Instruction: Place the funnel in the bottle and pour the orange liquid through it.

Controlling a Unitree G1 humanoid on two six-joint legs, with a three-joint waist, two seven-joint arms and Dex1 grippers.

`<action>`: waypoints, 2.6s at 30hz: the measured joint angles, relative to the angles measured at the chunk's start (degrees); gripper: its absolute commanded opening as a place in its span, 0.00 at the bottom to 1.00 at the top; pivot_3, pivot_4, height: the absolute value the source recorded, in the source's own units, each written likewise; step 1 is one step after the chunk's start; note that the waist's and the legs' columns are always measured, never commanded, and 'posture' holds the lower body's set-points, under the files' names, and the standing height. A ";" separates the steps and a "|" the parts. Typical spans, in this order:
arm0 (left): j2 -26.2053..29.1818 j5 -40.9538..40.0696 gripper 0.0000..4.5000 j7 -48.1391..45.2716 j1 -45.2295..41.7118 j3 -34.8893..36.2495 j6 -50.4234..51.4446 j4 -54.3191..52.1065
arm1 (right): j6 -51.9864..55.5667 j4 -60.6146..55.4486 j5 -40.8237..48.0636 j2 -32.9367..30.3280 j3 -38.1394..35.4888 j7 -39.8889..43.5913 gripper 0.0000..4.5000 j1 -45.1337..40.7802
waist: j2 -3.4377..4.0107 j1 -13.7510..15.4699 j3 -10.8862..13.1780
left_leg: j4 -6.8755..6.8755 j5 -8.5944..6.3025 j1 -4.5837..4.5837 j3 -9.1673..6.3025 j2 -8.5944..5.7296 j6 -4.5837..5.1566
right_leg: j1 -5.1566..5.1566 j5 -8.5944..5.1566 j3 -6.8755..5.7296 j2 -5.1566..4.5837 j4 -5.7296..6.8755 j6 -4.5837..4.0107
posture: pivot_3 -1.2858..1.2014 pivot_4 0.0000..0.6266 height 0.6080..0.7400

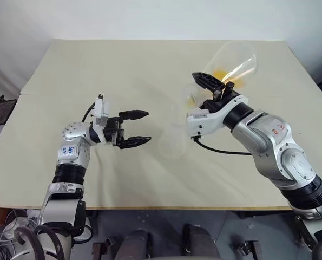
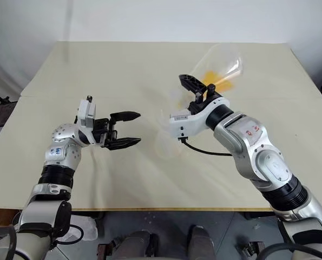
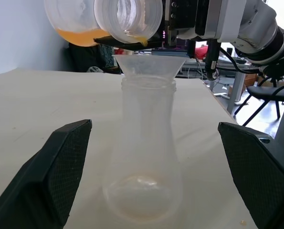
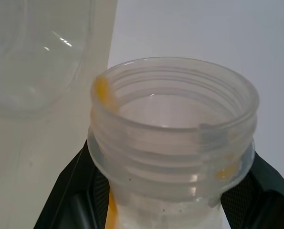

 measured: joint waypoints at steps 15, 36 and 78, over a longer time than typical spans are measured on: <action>-0.05 -0.04 1.00 0.53 0.62 0.00 1.29 -1.82 | -5.15 2.33 -2.71 1.35 -0.81 0.01 0.56 0.15 | 0.00 -0.01 0.00 | 0.00 0.00 0.00 -0.01 0.00 0.00 | 0.00 0.00 0.00 0.00 0.00 0.00 | 0.52 0.24 1.00; -0.45 -2.27 1.00 0.93 1.19 1.14 2.88 -3.23 | -11.21 4.74 -4.75 1.49 -2.42 -0.04 0.56 -0.34 | 0.00 -0.01 0.00 | 0.00 0.00 0.00 -0.02 0.00 0.00 | 0.00 0.00 0.00 0.00 0.00 0.00 | 0.52 0.24 1.00; -0.47 -2.36 1.00 0.38 1.26 1.15 2.91 -3.40 | -18.96 8.43 -6.78 1.56 -3.15 -0.25 0.56 -3.24 | 0.00 -0.05 0.00 | 0.00 0.00 0.00 -0.02 0.00 0.00 | 0.00 0.00 0.00 0.00 0.01 0.00 | 0.52 0.24 1.00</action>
